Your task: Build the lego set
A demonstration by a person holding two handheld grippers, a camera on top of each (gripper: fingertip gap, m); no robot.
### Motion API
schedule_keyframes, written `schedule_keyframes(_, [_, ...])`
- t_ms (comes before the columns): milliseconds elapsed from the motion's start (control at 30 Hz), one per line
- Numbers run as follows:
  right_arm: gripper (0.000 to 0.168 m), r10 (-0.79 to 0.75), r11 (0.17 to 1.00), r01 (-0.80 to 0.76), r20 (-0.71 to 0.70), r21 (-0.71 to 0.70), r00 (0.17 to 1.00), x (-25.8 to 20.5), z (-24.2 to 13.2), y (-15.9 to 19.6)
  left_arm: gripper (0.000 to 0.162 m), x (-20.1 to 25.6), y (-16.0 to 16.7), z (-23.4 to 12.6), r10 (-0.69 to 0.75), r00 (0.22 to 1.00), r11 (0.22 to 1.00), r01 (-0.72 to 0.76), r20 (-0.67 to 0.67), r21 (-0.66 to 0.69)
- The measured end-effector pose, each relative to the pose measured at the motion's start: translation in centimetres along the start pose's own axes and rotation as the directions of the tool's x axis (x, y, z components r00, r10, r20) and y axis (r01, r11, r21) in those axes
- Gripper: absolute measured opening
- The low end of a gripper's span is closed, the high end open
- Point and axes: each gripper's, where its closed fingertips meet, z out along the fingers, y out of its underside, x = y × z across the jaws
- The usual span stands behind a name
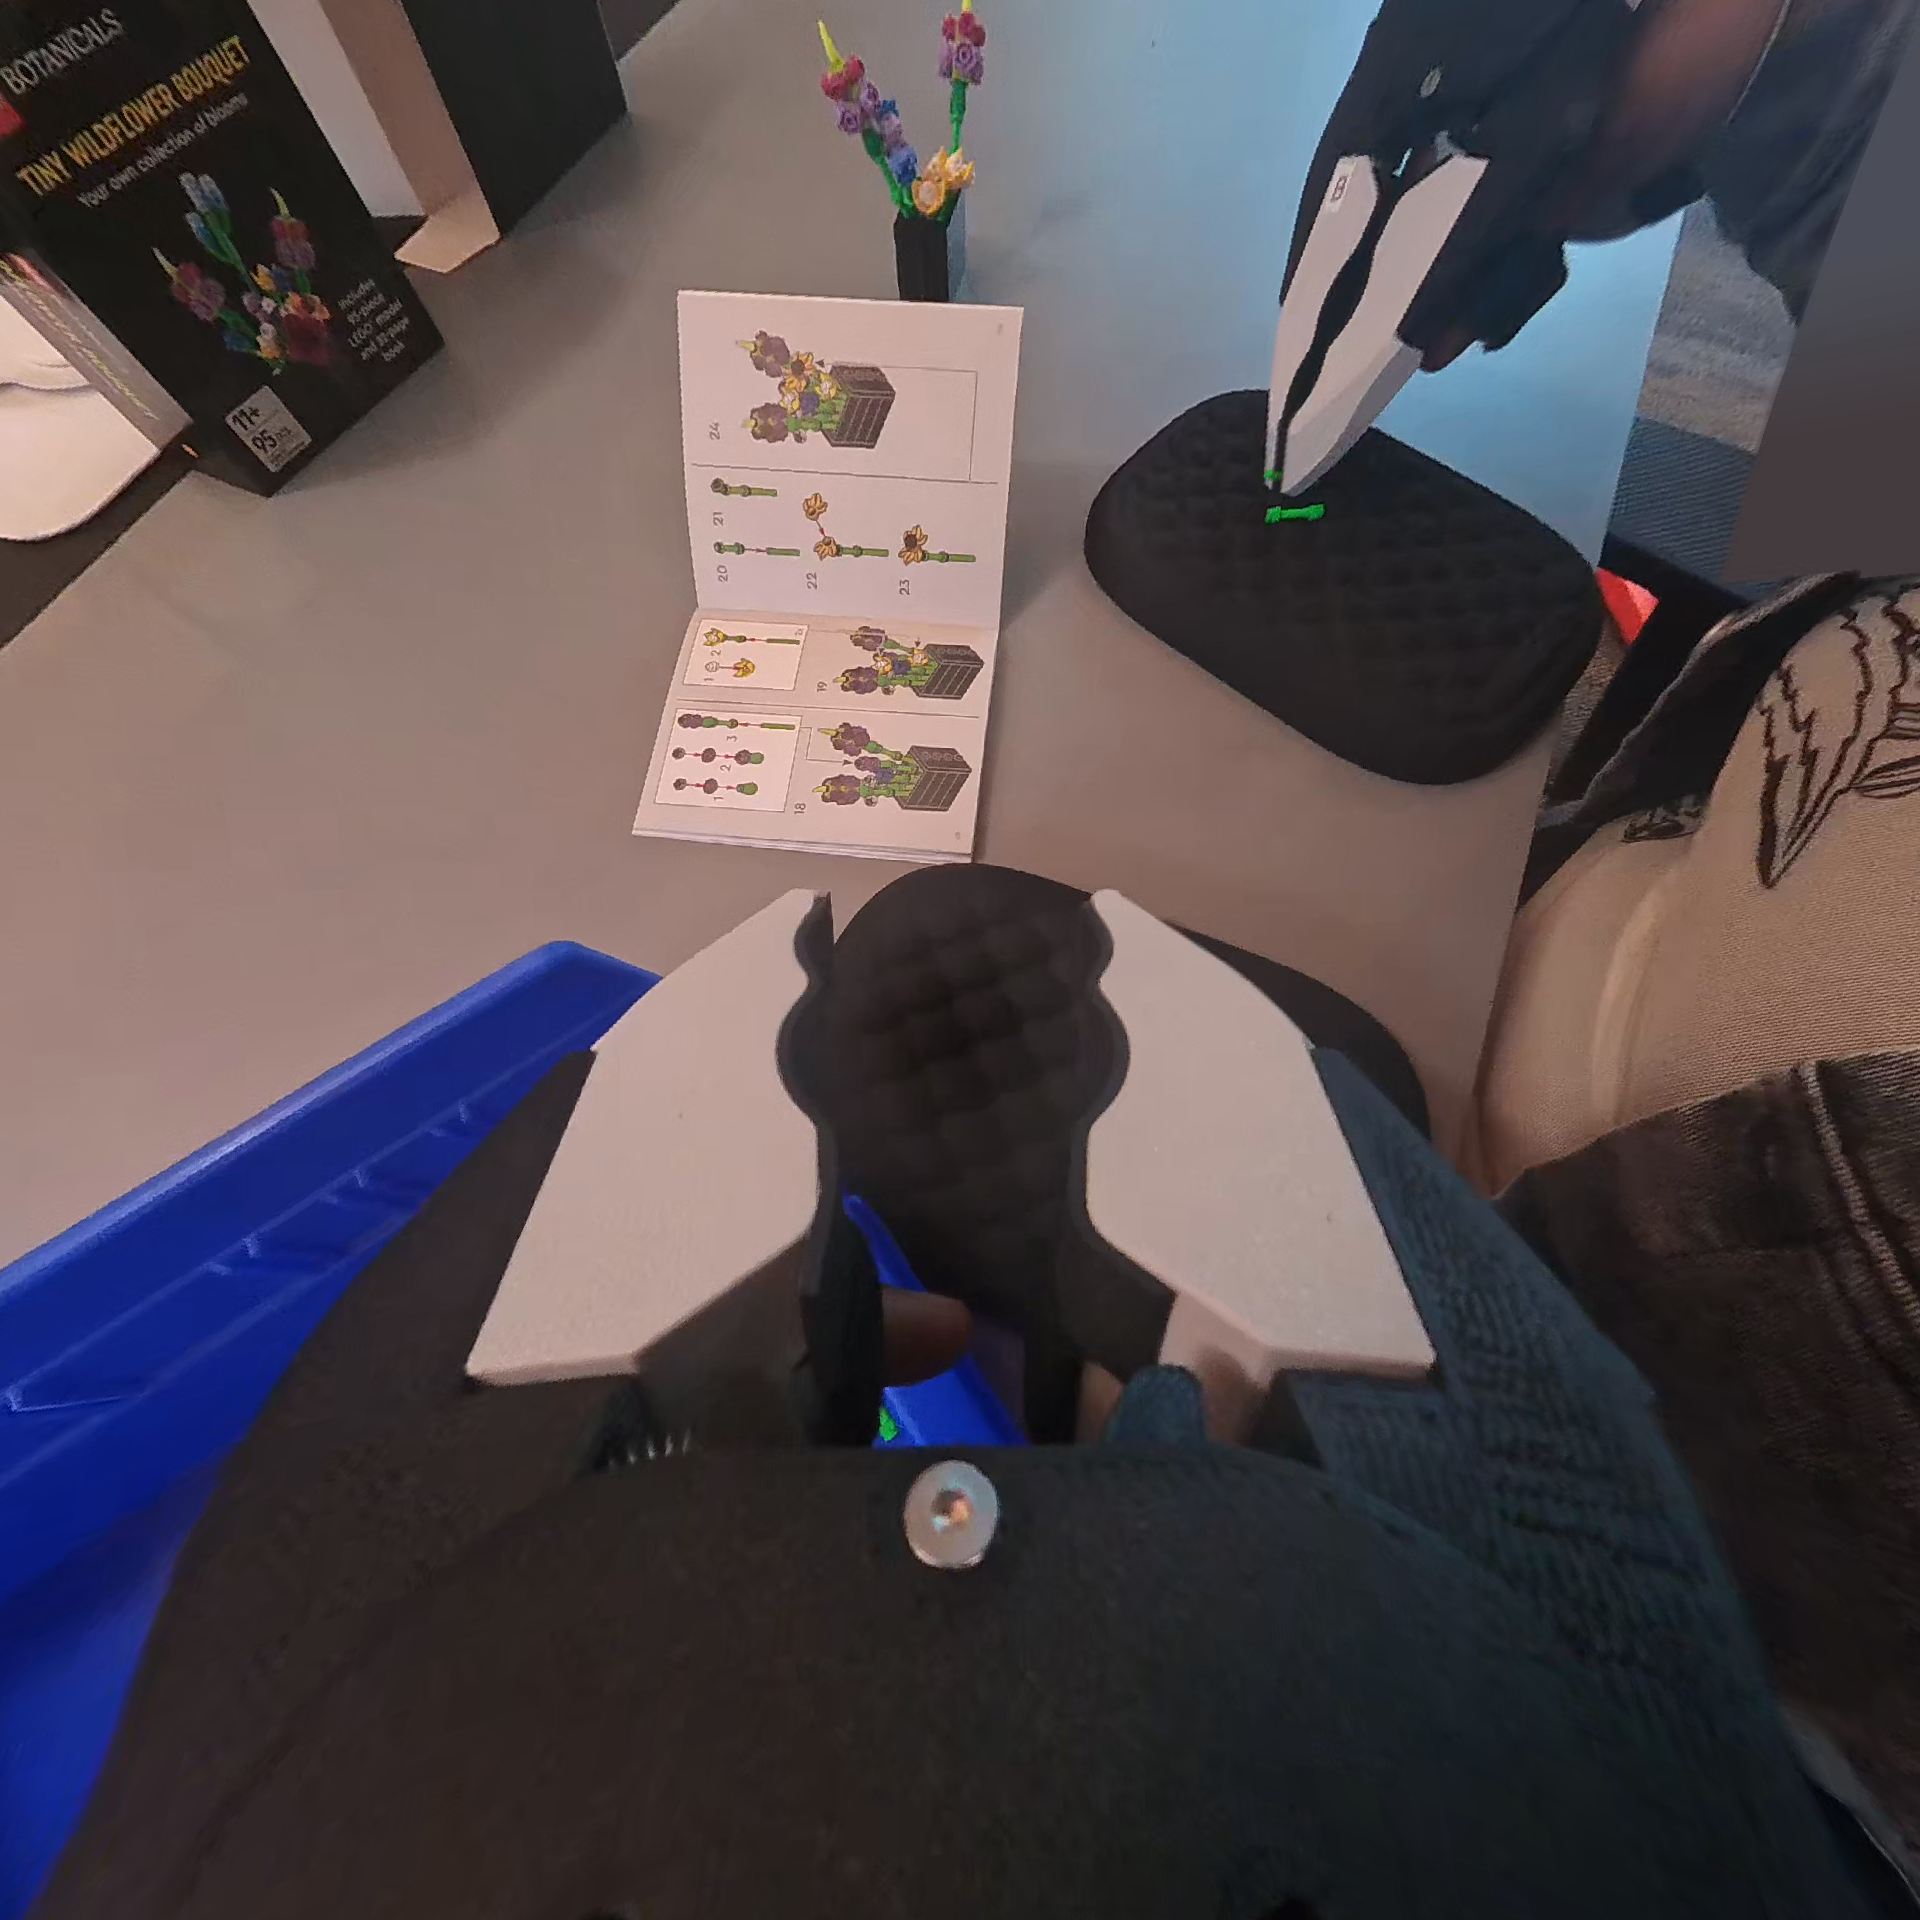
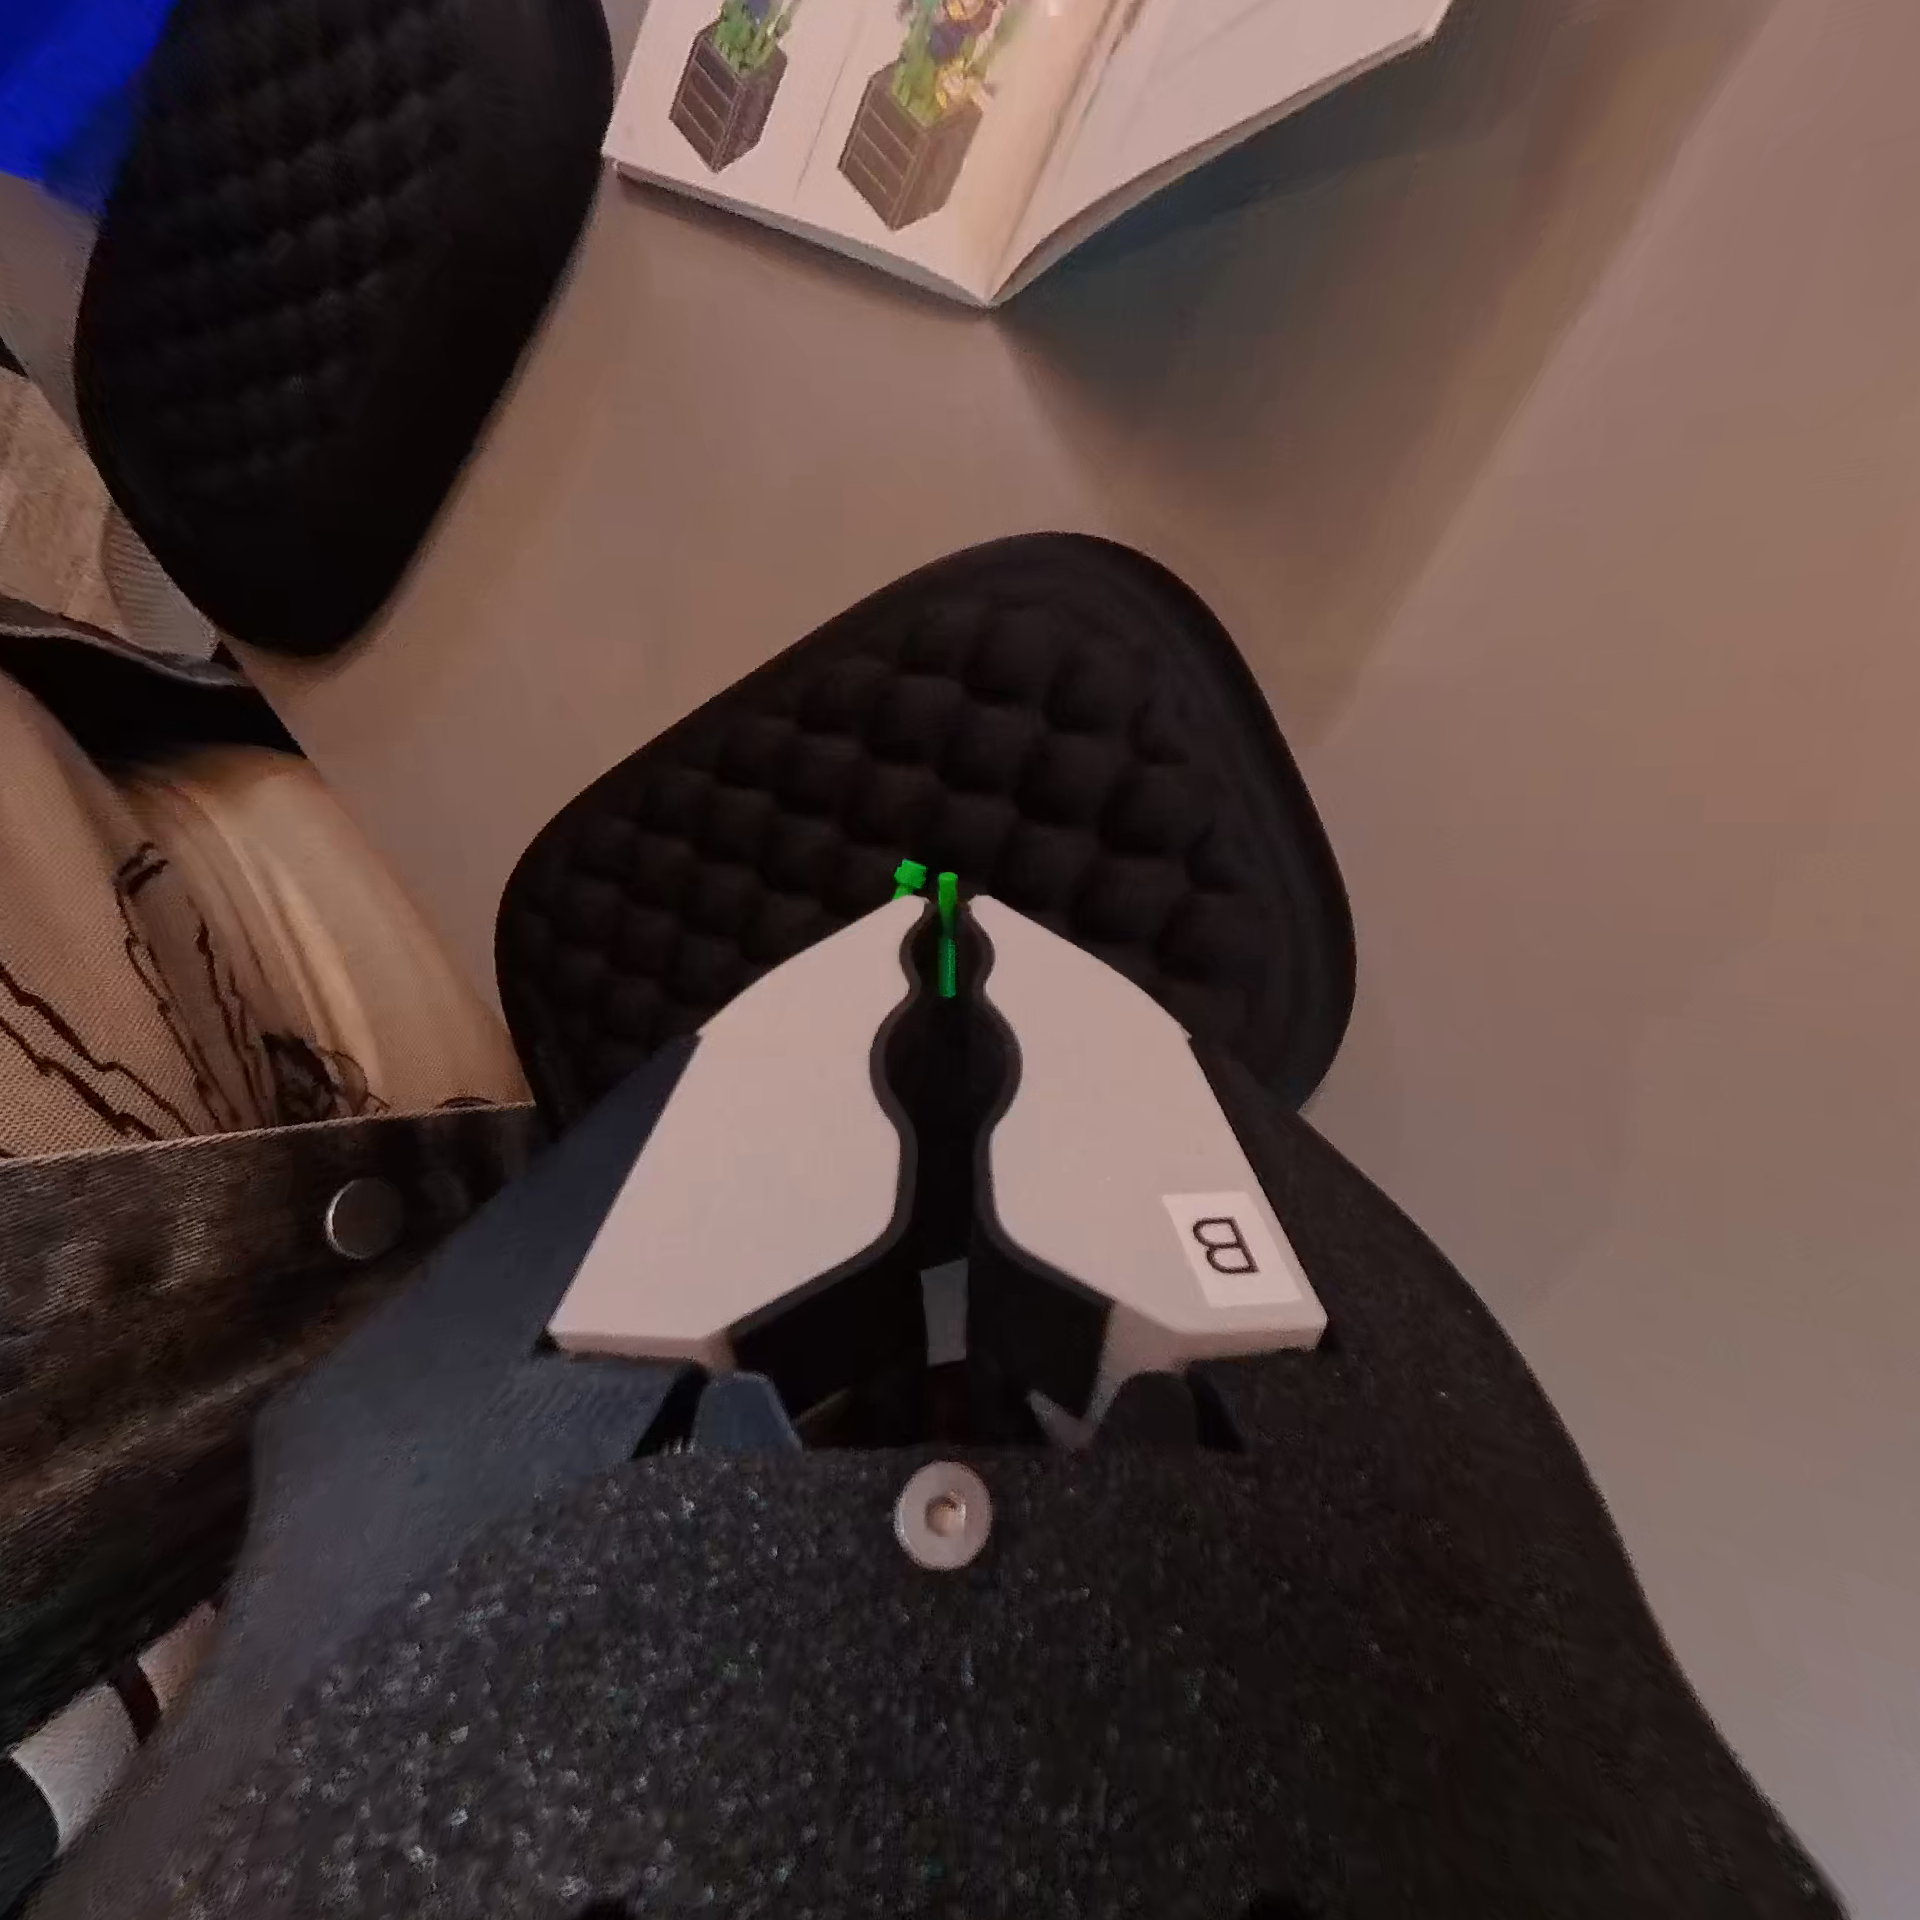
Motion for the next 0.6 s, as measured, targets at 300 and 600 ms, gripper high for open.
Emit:
schedule_keyframes(300, [0.006, 0.000, 1.000, 0.001, -0.087, 0.006, 0.996, 0.5, -0.2, -0.1, 0.044, -0.2, -0.1, -0.1, 0.000, 1.000, 1.000, 0.000, -0.008, 0.013])
schedule_keyframes(600, [0.021, -0.003, 0.996, 0.015, -0.137, 0.090, 0.991, 0.8, -1.4, -1.1, 0.044, -0.3, -0.1, -0.3, 0.008, 1.000, 1.000, -0.008, 0.005, 0.013])
